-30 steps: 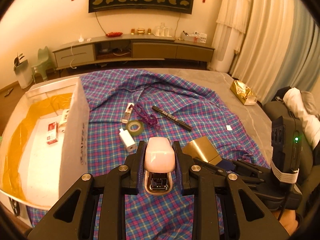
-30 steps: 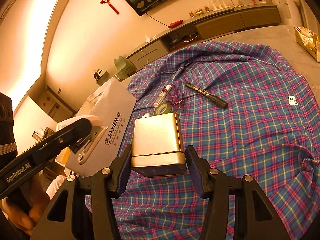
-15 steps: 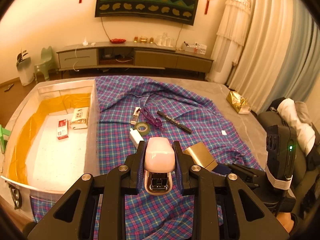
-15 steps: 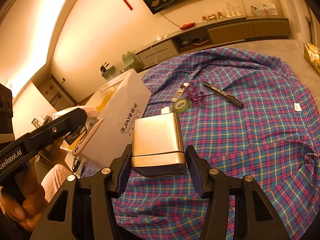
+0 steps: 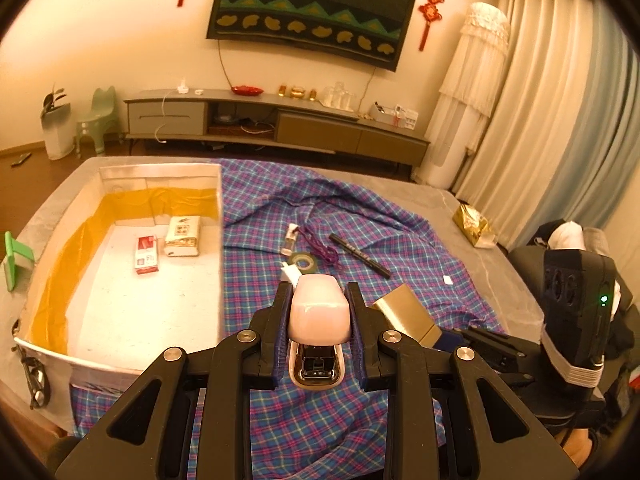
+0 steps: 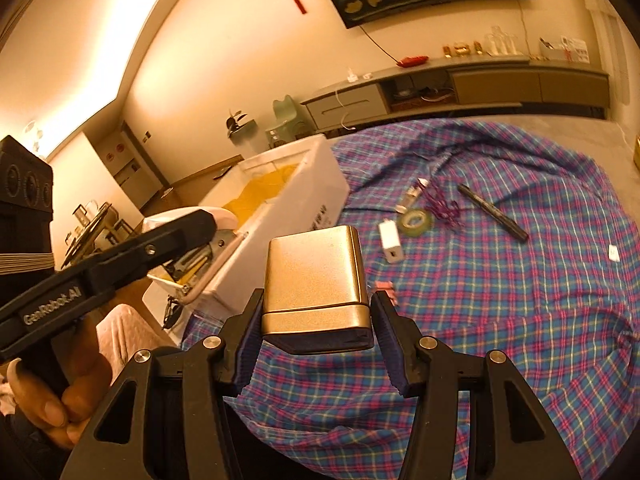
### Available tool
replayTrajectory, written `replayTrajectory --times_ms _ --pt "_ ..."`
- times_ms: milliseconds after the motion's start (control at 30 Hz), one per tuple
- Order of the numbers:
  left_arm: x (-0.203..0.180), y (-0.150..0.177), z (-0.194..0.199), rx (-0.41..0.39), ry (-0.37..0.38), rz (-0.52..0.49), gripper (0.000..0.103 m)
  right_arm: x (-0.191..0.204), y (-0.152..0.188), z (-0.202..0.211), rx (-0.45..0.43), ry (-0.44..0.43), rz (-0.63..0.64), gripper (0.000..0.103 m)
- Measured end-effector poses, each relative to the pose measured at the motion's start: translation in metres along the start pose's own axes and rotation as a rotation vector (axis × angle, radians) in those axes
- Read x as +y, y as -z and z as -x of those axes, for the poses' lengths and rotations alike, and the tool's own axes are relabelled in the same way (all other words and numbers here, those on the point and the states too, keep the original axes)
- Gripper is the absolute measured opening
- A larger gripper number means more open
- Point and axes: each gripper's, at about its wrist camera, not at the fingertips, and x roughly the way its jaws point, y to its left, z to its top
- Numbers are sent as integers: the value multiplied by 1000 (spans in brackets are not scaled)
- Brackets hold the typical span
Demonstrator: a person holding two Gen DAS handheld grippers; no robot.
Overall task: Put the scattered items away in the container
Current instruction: 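Carry the stapler and gold box toward the cardboard box with both tools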
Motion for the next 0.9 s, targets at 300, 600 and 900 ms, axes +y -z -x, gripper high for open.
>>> replayTrajectory --times_ms 300,600,900 --pt "25 -6 17 -39 -7 38 26 31 -10 -2 8 -12 69 54" --pt "49 -10 28 -64 -25 69 26 56 -16 -12 22 -25 120 53" --pt "69 -11 34 -77 -43 86 26 76 -24 -22 34 -36 163 54"
